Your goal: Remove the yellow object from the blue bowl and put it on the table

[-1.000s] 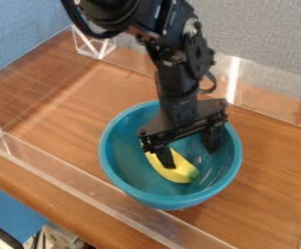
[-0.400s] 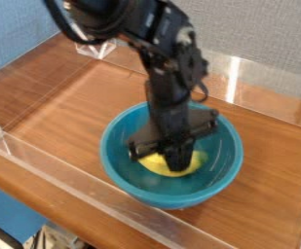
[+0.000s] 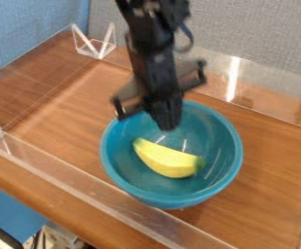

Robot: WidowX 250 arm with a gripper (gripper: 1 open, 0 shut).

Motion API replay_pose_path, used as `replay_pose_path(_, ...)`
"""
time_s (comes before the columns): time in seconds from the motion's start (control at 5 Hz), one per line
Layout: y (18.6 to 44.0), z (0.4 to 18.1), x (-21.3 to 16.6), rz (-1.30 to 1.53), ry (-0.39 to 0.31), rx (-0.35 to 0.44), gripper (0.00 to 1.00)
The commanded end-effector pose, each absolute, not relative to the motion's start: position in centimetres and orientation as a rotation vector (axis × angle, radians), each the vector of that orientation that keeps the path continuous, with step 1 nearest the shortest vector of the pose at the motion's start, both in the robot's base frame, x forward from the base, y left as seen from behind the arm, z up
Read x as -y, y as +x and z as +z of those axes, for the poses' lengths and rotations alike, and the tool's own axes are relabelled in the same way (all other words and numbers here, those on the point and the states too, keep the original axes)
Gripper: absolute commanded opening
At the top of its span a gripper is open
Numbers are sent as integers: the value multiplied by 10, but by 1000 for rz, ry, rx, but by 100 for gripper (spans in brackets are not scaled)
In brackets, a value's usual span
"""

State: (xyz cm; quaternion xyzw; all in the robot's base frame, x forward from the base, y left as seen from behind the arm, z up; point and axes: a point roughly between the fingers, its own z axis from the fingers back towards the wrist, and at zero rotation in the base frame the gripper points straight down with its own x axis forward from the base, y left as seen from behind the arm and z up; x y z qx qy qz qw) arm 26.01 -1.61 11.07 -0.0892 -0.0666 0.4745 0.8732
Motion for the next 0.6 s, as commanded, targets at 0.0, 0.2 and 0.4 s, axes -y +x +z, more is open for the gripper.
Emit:
replay_pose_path(0.0,274,135,-8,941,-214,212,0)
replay_pose_path(0.2,269,139,-12,921,-204,231,0)
replay_pose_path(0.4,262,145,-9,904,-196,254,0)
